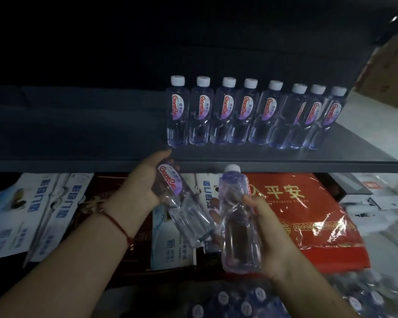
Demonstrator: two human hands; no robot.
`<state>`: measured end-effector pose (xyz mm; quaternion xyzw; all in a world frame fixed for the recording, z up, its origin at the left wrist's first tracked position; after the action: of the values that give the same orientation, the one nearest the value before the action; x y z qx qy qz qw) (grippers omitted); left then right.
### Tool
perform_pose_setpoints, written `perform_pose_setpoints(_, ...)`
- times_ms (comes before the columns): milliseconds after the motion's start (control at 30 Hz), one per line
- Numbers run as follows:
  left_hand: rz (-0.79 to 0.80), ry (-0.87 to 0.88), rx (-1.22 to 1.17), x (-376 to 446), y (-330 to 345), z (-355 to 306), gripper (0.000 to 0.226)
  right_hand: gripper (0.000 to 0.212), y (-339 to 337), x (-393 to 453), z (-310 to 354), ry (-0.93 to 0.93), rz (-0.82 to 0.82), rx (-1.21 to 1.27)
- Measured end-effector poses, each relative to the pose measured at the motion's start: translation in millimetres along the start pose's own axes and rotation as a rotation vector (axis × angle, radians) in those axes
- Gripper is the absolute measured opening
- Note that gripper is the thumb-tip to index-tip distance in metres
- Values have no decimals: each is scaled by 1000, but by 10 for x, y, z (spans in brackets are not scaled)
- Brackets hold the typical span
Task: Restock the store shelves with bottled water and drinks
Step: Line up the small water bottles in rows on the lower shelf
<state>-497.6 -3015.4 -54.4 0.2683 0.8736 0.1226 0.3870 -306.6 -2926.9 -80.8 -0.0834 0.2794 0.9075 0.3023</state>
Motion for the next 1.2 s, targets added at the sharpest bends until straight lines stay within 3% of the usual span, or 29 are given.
perform_pose_setpoints(100,24,-26,-111,-42,-47,25,39,81,40,-61,-165,95,-1,127)
perform_pose_setpoints(233,-21,26,-72,-198,36,137,41,54,189,-131,-250,117,82,238)
perform_pose_setpoints(333,1,98,67,-266,137,236,35,45,231,-161,-276,123,94,233)
perform_pose_setpoints(433,4,117,456,-255,176,475,67,52,116,-114,-274,110,32,207)
perform_pose_setpoints(500,-5,150,540,-321,168,544,72,65,98,-105,-235,98,35,156)
perform_pose_setpoints(633,-34,321,545,-458,166,394,62,60,174,-144,-156,90,114,-33)
perform_pose_setpoints(767,-64,371,551,-529,99,265,21,58,258,-165,-218,81,147,-220)
perform_pose_setpoints(867,-94,396,492,-593,-56,121,14,51,297,-66,-130,-67,70,-273)
perform_pose_setpoints(1033,-229,456,321,-686,-552,-202,34,33,579,185,321,-363,-16,-392)
perform_pose_setpoints(1200,-335,543,272,-802,-1008,-446,33,39,1301,516,870,-615,33,-665)
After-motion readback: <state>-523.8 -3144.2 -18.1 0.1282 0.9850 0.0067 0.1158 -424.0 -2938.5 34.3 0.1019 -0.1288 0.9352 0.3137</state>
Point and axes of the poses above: each hand's wrist, its own x-axis towards the middle knuckle, its own y-axis out of the palm, z = x × y, the point moved 10 cm from there along x, towards the middle knuckle, and after that the axes turned 11 degrees about -y, right-handed, at the moved point
